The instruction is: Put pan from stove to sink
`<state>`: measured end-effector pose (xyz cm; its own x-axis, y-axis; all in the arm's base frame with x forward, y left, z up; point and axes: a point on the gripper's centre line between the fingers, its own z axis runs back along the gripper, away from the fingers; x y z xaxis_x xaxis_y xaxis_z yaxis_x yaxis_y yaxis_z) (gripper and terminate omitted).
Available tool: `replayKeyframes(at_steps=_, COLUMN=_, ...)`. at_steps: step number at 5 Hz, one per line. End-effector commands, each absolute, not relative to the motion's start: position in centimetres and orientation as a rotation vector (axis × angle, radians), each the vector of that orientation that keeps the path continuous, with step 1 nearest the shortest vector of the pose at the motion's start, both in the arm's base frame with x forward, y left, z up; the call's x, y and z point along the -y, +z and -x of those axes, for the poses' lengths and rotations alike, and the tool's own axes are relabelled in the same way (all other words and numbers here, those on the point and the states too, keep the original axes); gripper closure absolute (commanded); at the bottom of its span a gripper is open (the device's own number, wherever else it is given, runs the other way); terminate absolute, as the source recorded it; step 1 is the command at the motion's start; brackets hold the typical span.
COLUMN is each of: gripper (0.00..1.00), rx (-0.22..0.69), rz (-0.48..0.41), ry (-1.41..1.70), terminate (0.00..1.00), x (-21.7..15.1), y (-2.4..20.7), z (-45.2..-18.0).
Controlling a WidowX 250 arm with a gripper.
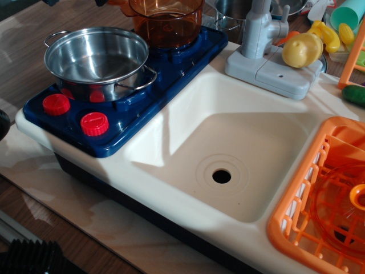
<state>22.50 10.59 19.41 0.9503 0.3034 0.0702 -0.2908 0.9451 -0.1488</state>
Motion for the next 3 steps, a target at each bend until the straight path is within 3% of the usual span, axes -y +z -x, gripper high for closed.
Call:
replayKeyframes(at_steps=1, gripper=0.0, rx=0.153, rz=0.135, ry=0.347, terminate=0.0, x=-11.2, y=18.9, z=-21.2)
replayKeyframes(at_steps=3, gripper=0.0, rx=0.197, rz=0.138, ry=0.344, terminate=0.0, x=-11.8, y=16.8, z=-20.8)
